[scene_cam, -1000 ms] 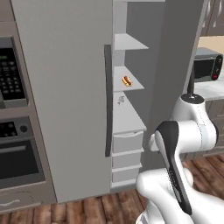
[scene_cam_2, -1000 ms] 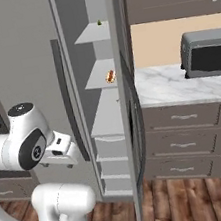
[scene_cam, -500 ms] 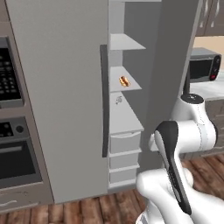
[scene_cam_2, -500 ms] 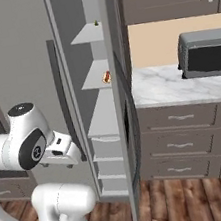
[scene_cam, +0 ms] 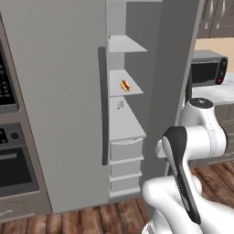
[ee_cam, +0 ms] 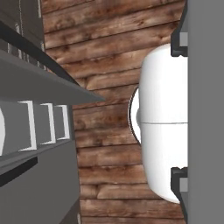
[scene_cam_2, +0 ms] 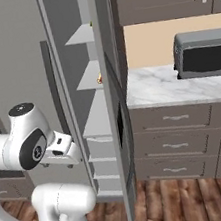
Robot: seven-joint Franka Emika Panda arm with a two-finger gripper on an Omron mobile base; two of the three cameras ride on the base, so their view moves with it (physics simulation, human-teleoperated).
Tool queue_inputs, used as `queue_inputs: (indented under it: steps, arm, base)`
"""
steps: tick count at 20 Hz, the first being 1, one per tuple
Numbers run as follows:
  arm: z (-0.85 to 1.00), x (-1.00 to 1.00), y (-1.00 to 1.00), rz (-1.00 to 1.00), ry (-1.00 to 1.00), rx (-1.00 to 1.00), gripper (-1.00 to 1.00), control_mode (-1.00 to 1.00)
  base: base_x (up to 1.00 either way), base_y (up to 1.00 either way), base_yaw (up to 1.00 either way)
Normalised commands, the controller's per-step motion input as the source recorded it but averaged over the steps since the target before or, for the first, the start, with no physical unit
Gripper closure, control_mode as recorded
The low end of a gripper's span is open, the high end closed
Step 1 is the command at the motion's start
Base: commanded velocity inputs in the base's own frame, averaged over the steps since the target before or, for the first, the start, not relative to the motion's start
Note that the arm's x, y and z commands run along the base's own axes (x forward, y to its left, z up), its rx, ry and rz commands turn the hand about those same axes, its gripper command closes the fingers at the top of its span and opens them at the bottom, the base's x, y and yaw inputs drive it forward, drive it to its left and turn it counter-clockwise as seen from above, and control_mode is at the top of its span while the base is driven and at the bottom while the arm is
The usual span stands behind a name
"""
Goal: Store the hot dog in the freezer for long-term storage. Close the freezer door after placing the cooked food.
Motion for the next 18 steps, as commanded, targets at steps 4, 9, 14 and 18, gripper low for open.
queue_inputs:
  steps: [4,9,14,18]
  arm:
    - [0.0,0.0,0.0,0.0,0.0,0.0,-1.0,1.0]
    - [0.0,0.0,0.0,0.0,0.0,0.0,-1.0,1.0]
    - [0.0,0.0,0.0,0.0,0.0,0.0,-1.0,1.0]
    - [0.0,0.0,0.0,0.0,0.0,0.0,-1.0,1.0]
  base:
    - [0.0,0.0,0.0]
    - [0.0,-0.1,0.05]
    - [0.03,-0.7,0.18]
    - [0.07,-0.35,0.11]
